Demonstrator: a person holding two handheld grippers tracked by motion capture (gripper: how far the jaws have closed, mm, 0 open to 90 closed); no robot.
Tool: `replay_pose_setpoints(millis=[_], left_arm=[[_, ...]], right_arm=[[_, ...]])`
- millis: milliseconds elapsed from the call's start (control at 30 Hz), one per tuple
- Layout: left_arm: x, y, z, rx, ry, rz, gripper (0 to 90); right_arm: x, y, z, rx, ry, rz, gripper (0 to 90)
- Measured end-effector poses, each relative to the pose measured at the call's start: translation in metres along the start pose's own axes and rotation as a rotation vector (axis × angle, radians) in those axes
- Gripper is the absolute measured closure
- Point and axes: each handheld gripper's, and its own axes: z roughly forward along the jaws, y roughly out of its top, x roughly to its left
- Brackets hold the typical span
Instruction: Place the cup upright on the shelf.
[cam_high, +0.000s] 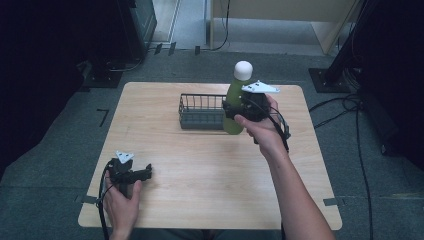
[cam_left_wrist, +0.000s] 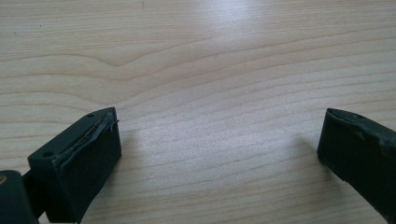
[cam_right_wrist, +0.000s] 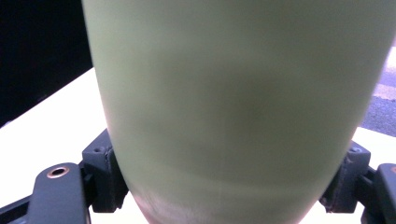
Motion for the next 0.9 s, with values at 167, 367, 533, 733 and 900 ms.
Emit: replay_pose_setpoints(millis=[167, 367, 533, 733, 900], left_arm=[[0.0, 0.0, 0.0, 0.0, 0.0, 0.0, 0.0], [0.0, 0.0, 0.0, 0.0, 0.0, 0.001, 0.0], [0.0, 0.0, 0.0, 0.0, 0.0, 0.001, 0.0], [0.0, 0.0, 0.0, 0.001, 0.001, 0.002, 0.0], [0.0, 0.0, 0.0, 0.002, 0.001, 0.004, 0.0]], right_arm=[[-0.003, 0.012, 0.007, -0.006, -0.008, -0.002, 20.4], [-0.011, 0.029, 0.018, -0.019, -0.031, 0.015, 20.4], [-0.015, 0.037, 0.027, -0.017, -0.045, 0.019, 20.4], [-0.018, 0.043, 0.041, -0.018, -0.066, 0.02, 20.4], [-0.019, 0.046, 0.055, -0.037, -0.077, 0.014, 20.5]])
